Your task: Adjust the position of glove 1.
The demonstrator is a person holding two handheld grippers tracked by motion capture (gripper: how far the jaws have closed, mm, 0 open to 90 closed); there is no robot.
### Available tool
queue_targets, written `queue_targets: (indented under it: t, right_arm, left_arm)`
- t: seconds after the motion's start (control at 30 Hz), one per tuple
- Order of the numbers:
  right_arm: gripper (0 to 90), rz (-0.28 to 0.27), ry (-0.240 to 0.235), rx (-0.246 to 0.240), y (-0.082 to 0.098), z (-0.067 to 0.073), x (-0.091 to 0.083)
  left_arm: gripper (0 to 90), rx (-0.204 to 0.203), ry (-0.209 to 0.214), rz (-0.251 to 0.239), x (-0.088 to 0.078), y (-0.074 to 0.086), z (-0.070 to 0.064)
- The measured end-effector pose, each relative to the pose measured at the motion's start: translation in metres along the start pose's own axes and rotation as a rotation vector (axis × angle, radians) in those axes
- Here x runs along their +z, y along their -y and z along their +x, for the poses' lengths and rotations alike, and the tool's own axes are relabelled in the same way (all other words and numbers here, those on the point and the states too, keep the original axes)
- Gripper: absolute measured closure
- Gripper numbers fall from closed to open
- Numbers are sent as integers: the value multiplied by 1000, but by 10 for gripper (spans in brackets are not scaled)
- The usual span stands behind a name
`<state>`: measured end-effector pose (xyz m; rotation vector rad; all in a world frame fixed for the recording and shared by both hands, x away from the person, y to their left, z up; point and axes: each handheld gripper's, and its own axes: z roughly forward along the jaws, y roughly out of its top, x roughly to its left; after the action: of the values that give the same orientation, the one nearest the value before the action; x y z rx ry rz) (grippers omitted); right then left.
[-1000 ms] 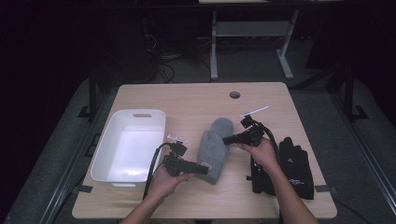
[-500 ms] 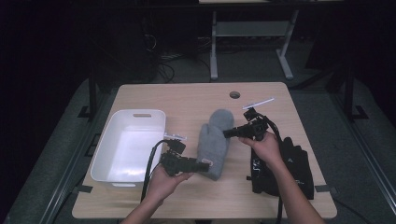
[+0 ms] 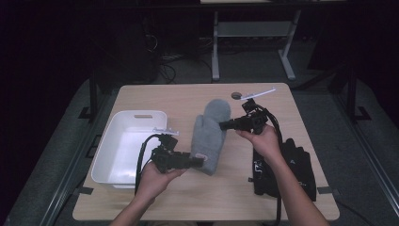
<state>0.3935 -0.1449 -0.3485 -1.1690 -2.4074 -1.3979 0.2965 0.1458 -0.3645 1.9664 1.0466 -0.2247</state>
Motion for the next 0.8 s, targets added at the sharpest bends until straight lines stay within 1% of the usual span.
queue_targets:
  t: [0.03,0.07,0.13,0.3,0.33,0.4,0.5,0.6,0.8]
  right_arm:
    - [781,-4,-2,-3,-2,2,1]
    - [781,-5,-3,-4,-4,3,1]
    - [781,-4,-5,-7,-8,7,3]
    - [782,-12,-14,-20,-18,15,7]
    - [782,-12,-14,-32,-21,17,8]
    - [782,-13,-19,-32,-26,21,10]
    - [782,-7,-19,-46,-34,26,14]
    - [782,-4,-25,-50,-41,32,19]
    - [783,4,-30,-70,-55,44,31]
  left_arm:
    - [453,-3,0,-2,-2,0,0]
    - [453,2,1,-1,-4,0,2]
    - [453,-7,-5,-11,-9,0,2]
    - [453,3,-14,-26,-23,-2,4]
    - [453,0,-17,-30,-26,-2,5]
    - [453,0,-23,-37,-31,-3,6]
    - [452,4,-31,-47,-39,-3,9]
    - [452,-6,-33,-55,-47,-2,12]
    - [453,-16,-48,-77,-63,1,19]
